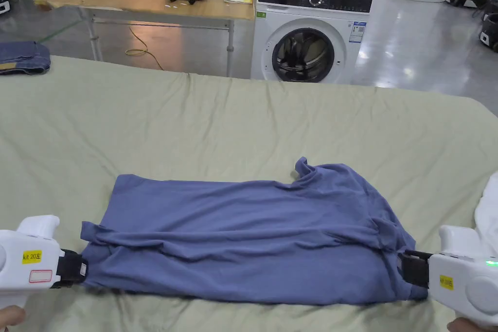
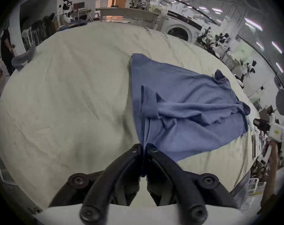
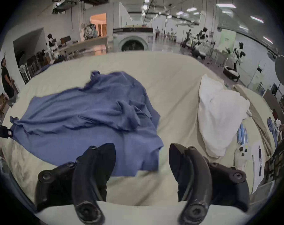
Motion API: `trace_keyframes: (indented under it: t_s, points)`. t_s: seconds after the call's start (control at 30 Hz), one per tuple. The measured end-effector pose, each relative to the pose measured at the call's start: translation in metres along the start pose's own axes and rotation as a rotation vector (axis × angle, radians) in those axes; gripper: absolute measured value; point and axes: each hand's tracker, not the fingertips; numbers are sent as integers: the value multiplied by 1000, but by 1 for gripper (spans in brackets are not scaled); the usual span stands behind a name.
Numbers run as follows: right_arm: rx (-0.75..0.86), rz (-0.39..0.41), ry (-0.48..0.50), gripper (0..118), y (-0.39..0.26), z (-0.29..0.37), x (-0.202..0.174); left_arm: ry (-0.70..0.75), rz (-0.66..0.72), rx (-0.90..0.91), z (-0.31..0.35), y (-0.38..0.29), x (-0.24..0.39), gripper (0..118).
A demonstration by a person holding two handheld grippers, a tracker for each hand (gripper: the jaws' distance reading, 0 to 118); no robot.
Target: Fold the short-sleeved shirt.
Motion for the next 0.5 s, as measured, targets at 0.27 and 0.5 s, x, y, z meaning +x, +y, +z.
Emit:
trace_keyframes:
  t_s: [0.27,0.5]
  points:
    - [-221,51,52,63,-12,-69,10,-1,2,-4,-5,0,1,0]
    - [-172,119,28,7,-16,-64,0,2,8,-10,-9,-2,1,0]
